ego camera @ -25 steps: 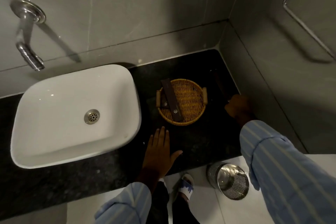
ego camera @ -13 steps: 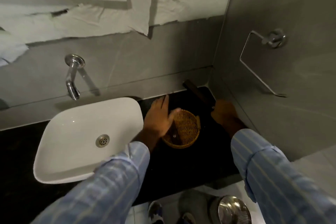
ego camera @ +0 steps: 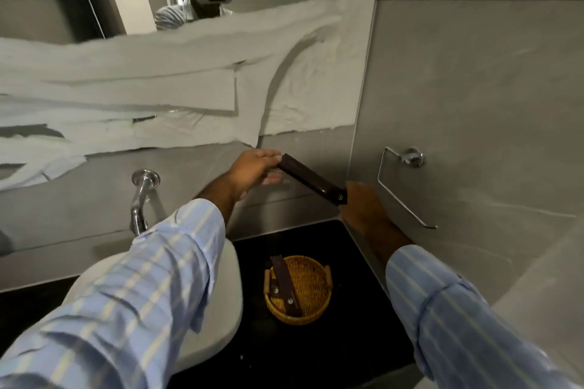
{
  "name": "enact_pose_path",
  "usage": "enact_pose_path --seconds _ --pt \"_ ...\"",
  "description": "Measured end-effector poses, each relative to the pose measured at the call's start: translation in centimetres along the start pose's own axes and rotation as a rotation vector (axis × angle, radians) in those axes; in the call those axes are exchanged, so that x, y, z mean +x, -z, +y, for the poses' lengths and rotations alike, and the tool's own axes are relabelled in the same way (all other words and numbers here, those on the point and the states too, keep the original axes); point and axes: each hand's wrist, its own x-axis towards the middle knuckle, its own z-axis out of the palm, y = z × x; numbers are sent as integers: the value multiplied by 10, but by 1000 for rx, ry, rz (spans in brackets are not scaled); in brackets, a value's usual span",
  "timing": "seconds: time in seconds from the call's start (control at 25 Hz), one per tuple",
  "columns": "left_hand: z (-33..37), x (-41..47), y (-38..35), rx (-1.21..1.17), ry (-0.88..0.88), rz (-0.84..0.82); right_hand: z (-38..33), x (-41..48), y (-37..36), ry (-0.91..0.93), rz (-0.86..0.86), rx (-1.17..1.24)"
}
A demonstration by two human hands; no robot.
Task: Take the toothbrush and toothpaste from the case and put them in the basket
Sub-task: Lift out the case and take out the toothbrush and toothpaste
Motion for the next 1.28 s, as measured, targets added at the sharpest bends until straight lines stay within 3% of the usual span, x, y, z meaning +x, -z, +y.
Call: enact_pose_path --seconds 0.32,0.56,0.64,0.76,0.84,0.96,1.04,1.16,1.28 --pt "43 -5 19 -17 -49 -105 -12 -5 30 50 93 37" --pt "48 2 11 254 -99 -4 -9 -2 34 96 129 14" --pt "47 4 7 200 -95 58 -7 -1 33 103 120 14" --pt "43 4 3 135 -98 21 -3 3 28 70 100 55" --pt "39 2 0 141 -116 45 -3 5 23 -110 75 276" --pt "31 1 -5 26 -139 174 -24 4 18 -555 -245 1255" --pt "25 -2 -11 -55 -122 170 -43 8 16 -625 -375 1731" --pt "18 -9 -14 -193 -74 63 -66 17 16 -555 -267 2045" --pt "12 -13 -8 -398 -34 14 -73 22 22 -490 -232 2083"
